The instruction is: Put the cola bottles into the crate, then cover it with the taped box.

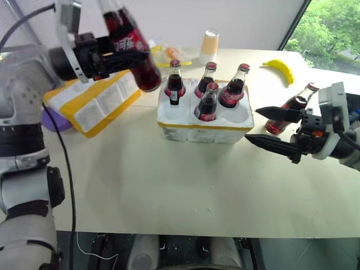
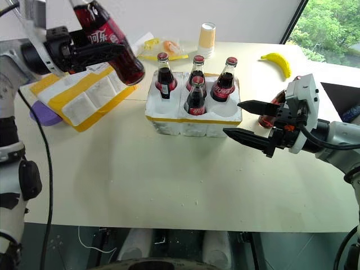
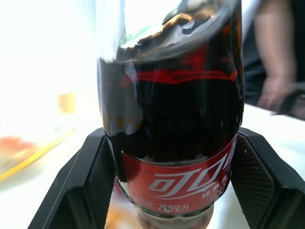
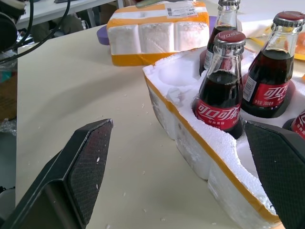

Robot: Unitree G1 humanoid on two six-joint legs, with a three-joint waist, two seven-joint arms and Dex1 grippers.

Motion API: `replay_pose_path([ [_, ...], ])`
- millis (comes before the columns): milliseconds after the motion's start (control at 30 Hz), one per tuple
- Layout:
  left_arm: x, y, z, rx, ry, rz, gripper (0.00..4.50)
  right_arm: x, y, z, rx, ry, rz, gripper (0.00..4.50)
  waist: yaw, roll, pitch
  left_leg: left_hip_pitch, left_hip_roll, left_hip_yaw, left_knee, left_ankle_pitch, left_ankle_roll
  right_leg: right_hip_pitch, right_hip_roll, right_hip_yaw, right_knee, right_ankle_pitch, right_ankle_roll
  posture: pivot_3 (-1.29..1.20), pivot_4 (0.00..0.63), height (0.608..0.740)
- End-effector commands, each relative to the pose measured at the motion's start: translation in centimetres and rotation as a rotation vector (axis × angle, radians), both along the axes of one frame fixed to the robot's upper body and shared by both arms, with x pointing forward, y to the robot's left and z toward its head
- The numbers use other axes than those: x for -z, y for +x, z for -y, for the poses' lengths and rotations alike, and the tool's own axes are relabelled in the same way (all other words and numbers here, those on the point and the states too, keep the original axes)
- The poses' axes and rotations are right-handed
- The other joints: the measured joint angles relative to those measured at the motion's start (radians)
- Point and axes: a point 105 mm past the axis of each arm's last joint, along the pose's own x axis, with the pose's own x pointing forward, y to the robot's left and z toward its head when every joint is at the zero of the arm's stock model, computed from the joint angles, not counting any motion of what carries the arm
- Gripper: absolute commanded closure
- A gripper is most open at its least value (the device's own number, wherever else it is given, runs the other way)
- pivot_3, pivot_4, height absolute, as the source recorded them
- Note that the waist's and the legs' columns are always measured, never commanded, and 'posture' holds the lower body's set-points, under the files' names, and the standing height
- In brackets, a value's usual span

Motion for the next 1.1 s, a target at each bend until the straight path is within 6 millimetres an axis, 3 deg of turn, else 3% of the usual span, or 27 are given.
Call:
replay_pose_path([
  [33, 0.5, 0.6, 2.2, 0.062, 0.073, 0.029, 1.71, -1.2, -0.5, 0.2, 0.013, 0.021, 0.057, 0.0, 0.003, 0.0, 0.0, 0.0, 0.0, 0.0, 0.0, 0.0, -0.001, 0.0, 0.0, 0.0, 0.001, 0.0, 0.0, 0.0, 0.15, 0.74],
  [267, 2.6, 3.3, 4.5, 0.092, 0.113, 0.013, 1.71, -1.0, -1.1, 0.6, 0.048, 0.024, 0.06, 0.0, 0.005, 0.0, 0.0, -0.002, 0.0, 0.0, 0.0, 0.001, -0.001, -0.002, 0.001, 0.0, 0.0, 0.0, 0.0, 0.0, 0.15, 0.74],
  [467, 5.1, 4.3, 5.9, 0.128, 0.183, 0.016, 1.71, -0.8, -1.6, 0.6, 0.07, 0.028, 0.055, 0.0, 0.014, 0.0, 0.0, -0.002, 0.0, 0.0, 0.0, 0.001, -0.001, -0.002, 0.001, 0.0, -0.001, 0.0, 0.0, 0.0, 0.15, 0.74],
  [833, 10.0, 5.2, 5.6, 0.098, 0.386, 0.081, 1.71, -0.6, -1.7, 0.7, 0.092, 0.034, 0.048, 0.0, 0.013, -0.001, 0.0, -0.002, 0.0, -0.001, 0.0, 0.0, 0.0, -0.002, 0.0, 0.0, -0.001, 0.0, 0.0, 0.0, 0.15, 0.74],
  [933, 10.6, 5.3, 5.5, 0.075, 0.38, 0.073, 0.26, -0.7, -1.5, 0.6, 0.09, 0.037, 0.051, 0.0, 0.012, 0.0, 0.0, -0.002, 0.0, -0.002, 0.0, 0.0, 0.0, -0.002, 0.0, 0.0, -0.001, 0.0, 0.0, 0.0, 0.15, 0.74],
  [967, 10.8, 5.3, 5.4, 0.071, 0.377, 0.069, 0.03, -0.7, -1.4, 0.6, 0.088, 0.038, 0.053, 0.0, 0.012, 0.0, 0.0, -0.002, 0.0, -0.002, 0.0, 0.0, 0.0, -0.002, 0.0, 0.0, 0.0, 0.0, 0.0, 0.0, 0.15, 0.74],
  [1100, 10.4, 5.2, 5.0, 0.046, 0.326, 0.045, 0.03, -0.7, -1.2, 0.7, 0.091, 0.036, 0.058, 0.0, 0.013, 0.0, 0.0, -0.001, 0.001, -0.002, 0.0, 0.0, 0.0, -0.002, 0.0, 0.0, 0.0, 0.0, 0.0, 0.0, 0.15, 0.74],
])
